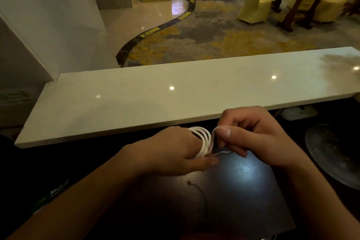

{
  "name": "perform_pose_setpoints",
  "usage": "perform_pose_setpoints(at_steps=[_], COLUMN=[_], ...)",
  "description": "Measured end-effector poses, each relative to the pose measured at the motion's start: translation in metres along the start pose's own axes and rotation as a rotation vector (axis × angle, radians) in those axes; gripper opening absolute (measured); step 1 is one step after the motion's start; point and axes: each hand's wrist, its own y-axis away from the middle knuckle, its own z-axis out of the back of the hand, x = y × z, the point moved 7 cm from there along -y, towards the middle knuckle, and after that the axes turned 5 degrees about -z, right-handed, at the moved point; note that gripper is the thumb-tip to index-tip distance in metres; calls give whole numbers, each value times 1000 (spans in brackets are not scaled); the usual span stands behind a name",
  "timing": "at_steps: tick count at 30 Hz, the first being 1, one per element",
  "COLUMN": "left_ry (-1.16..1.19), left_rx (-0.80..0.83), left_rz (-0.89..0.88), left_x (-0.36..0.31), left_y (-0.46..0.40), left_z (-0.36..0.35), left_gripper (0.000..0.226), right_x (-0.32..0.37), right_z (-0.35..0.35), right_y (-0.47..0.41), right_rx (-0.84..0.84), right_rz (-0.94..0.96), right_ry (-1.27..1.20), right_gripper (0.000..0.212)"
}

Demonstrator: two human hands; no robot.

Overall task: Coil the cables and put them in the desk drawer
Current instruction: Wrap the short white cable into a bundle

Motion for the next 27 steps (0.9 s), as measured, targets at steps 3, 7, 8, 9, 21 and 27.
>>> perform_pose_setpoints(at_steps=[3,7,8,9,21,27], left_ry=[168,400,438,475,811,886], left_rx=[61,64,54,43,117,-44], left_rz=[-62,-119,-132,-135,-214,-283], left_x=[-13,-30,-32,-35,-58,-54], left_y=[5,6,6,8,22,26], left_z=[-1,15,19,24,34,45], left_gripper=[42,39,40,40,23,19], right_x=[4,3,1,0,-31,-46], right_z=[1,0,1,1,-23,-18], right_y=[-6,-18,-22,-25,-35,-39], right_rx=[-31,-69,-85,-101,-15,-124], right_rz=[21,42,43,46,7,-47], right_ry=[13,-43,-65,-85,-186,-144], right_gripper=[23,25,25,26,39,41])
